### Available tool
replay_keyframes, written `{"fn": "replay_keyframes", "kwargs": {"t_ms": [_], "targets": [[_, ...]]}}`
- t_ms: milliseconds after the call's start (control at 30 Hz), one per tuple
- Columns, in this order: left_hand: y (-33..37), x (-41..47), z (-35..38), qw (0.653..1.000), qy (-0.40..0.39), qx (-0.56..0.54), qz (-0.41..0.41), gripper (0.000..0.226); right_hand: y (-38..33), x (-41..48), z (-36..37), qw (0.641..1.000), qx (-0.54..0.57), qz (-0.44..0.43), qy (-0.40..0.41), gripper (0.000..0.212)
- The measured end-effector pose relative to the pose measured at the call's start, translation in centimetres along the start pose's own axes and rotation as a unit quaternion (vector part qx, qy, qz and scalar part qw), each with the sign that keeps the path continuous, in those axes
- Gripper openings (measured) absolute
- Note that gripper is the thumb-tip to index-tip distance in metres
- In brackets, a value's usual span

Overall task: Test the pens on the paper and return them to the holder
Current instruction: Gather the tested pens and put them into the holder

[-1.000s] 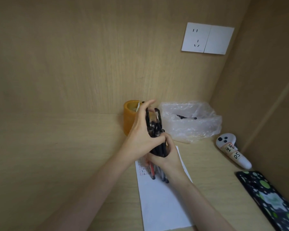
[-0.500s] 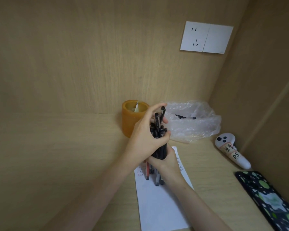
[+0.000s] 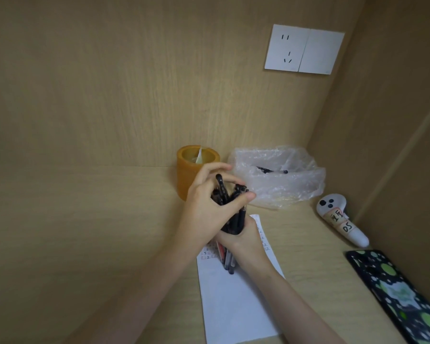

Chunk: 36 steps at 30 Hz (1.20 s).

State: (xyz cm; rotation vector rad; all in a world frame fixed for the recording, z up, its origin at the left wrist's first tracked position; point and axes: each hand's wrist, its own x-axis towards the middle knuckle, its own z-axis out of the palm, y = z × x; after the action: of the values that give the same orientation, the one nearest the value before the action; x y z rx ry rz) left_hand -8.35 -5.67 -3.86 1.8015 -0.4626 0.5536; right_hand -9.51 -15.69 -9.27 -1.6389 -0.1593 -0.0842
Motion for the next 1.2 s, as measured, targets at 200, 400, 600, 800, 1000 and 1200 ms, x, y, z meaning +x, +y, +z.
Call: {"fn": "replay_keyframes", "kwargs": {"t_ms": [200,400,600,800,1000,1200], "targets": [[0.0,0.2,-0.5,0.999,-0.029,-0.003,-0.014,0.035,0.2,0.1,0.0,1.000,0.015,-0.014,-0.012,0.017],[1.0,0.0,-0.6,0.993,-0.055,-0.098,0.025,0.038,0.2,0.0,0.0,1.000,-0.008,0.015,0.001,0.014],[1.4,0.8,-0.8,0.977,-0.091,-0.191,-0.027,0.033,-0.1,-0.1,0.0,1.000,0.001,-0.009,0.009,0.020],[0.5,0.7,-1.1,0.983,-0.075,-0.166,-0.028,0.036,0.1,0.1,0.0,1.000,-0.024,0.002,0.014,0.019],[0.5,0.5,-1.0,0.979,-0.088,-0.177,-0.055,0.033,0.2,0.3,-0.2,1.000,-0.014,-0.015,-0.001,0.012],[-1.4,1.2,-3.0,0.994,-0.052,-0.050,-0.077,0.048,0.3,0.7,-0.8,0.999,0.037,-0.014,0.029,0.008]]}}
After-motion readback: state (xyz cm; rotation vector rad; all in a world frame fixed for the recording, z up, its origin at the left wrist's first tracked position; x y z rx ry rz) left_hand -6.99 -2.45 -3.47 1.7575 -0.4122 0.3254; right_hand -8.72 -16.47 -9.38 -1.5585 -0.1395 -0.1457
